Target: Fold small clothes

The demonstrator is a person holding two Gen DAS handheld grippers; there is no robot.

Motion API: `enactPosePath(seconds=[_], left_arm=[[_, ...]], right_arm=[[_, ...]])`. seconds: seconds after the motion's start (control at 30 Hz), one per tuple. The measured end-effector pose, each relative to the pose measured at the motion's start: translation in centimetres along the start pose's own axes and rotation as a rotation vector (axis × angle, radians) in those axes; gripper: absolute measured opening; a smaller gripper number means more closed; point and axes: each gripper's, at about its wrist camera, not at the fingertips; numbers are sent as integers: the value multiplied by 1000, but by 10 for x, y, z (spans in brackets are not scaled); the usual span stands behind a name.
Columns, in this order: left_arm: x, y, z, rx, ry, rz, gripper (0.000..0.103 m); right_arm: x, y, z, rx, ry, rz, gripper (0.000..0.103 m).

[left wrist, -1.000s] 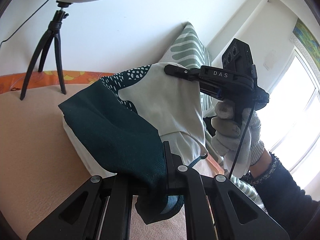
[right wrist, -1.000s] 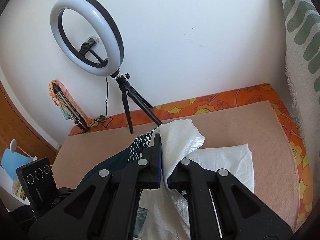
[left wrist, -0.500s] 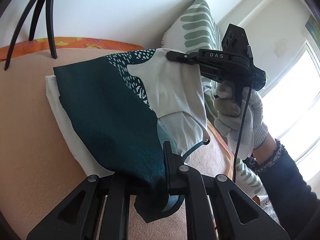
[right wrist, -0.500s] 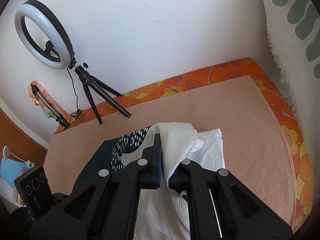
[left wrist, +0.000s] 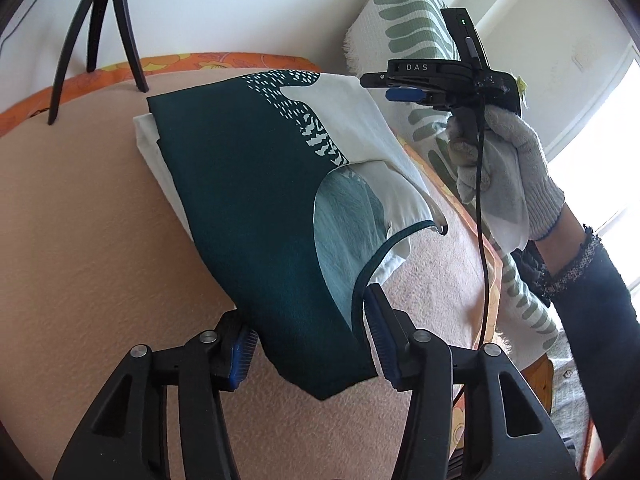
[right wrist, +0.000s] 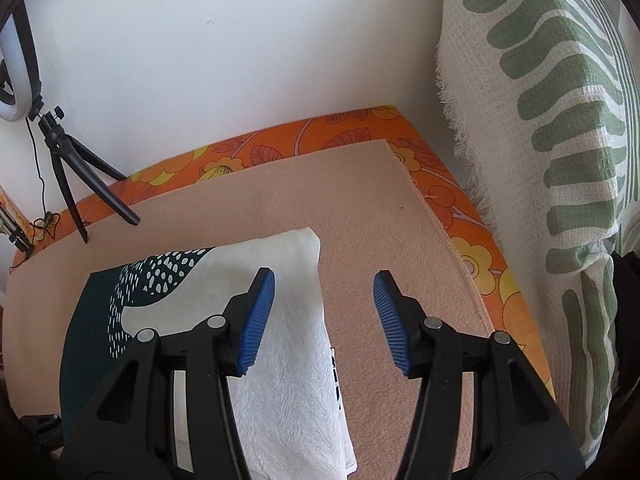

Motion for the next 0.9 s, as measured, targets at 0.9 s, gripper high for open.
enactPosePath(seconds=[0.9], left_arm=[[-110,67,-31,84,-119,-187,71]], right_arm=[[-137,64,70,-50,19,-127,75]])
Point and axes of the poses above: each gripper's, at about its wrist camera, not at the fingertips, and x roughly the way its jaws point, z to its left, y to its underside, and after that the axes turned 11 degrees about -x, right-handed
